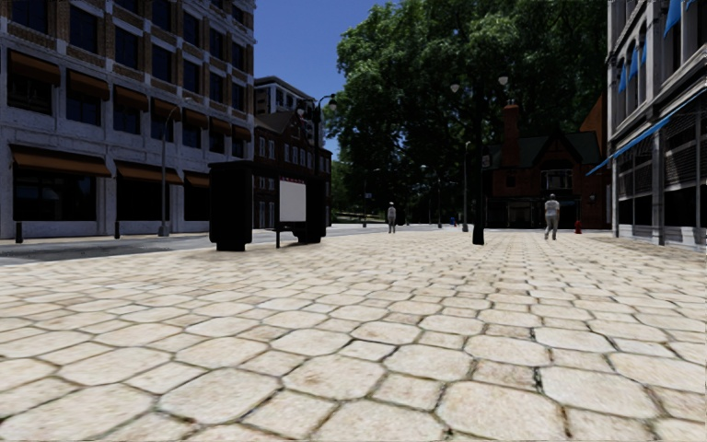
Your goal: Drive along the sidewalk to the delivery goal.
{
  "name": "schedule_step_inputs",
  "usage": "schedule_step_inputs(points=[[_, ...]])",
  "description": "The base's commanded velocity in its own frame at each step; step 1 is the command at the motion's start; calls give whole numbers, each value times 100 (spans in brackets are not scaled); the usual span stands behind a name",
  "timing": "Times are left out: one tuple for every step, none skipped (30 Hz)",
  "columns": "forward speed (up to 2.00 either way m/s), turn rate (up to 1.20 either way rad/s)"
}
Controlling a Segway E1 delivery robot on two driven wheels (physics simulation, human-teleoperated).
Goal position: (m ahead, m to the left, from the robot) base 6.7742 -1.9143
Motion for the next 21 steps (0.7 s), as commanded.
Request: schedule_step_inputs(points=[[160,-26],[160,-26],[160,-26],[160,-19],[160,-8],[160,0],[160,0],[160,0],[160,0],[160,0],[160,0],[160,0],[160,0],[160,0],[160,0],[160,-7],[156,-16],[156,-16],[148,-25],[144,-27],[144,-28]])
